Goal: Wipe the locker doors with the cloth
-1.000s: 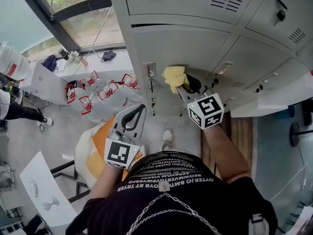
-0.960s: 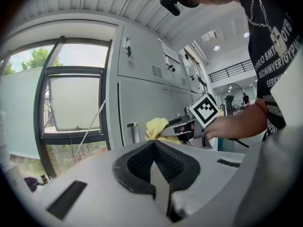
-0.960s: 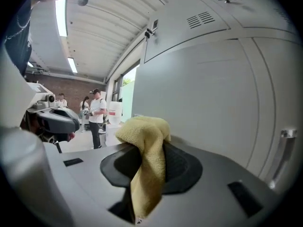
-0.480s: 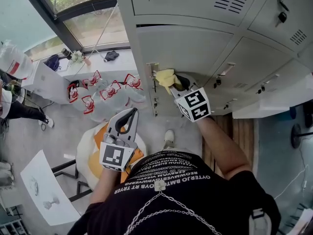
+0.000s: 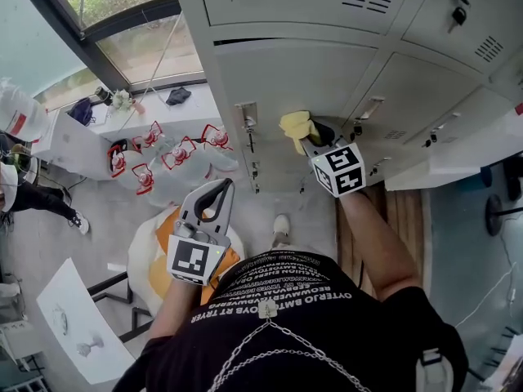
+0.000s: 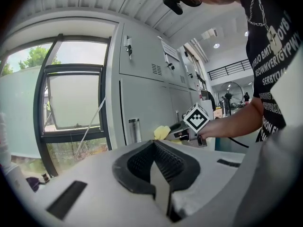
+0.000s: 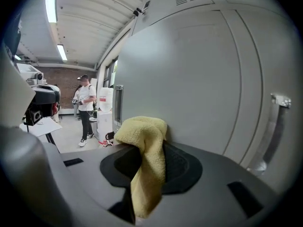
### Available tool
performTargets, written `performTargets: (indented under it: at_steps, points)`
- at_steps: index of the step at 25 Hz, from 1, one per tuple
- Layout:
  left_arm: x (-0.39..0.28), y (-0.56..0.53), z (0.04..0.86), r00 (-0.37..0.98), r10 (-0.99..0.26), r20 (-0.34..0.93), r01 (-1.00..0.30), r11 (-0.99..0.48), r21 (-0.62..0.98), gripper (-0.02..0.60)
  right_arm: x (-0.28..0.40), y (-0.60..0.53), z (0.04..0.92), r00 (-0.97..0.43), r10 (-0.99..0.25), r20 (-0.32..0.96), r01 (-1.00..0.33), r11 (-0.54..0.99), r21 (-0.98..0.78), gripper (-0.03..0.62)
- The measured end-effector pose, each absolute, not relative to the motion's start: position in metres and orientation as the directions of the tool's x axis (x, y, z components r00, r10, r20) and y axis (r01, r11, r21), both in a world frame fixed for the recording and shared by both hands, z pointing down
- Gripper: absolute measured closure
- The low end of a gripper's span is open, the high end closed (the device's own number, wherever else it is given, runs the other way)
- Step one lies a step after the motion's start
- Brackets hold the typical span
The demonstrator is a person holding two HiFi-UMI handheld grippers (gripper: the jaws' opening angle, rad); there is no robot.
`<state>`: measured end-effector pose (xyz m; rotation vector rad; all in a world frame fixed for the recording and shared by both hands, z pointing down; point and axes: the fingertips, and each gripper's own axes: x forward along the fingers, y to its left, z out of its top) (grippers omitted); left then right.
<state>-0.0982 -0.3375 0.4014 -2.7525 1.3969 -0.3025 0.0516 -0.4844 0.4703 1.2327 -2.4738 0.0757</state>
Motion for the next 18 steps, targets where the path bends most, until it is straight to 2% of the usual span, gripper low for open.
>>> performTargets:
  at_steps: [11,18]
  points:
    - [-0.1,-0.331,0.402,0.583,-0.797,0.158,-0.79,-0.602,-0.12,0.575,0.138,-0.486,0.484,-0.379,-0.845,0.376,-0.891,0.443,0.098,0.487]
    - [-0.104,-0.327,0.403,0.574,-0.803,0.16,-0.797,-0.593,-0.117,0.576,0.089,-0.455,0.495,-0.501,-0.784,0.366,-0.829,0.556,0.057,0.485]
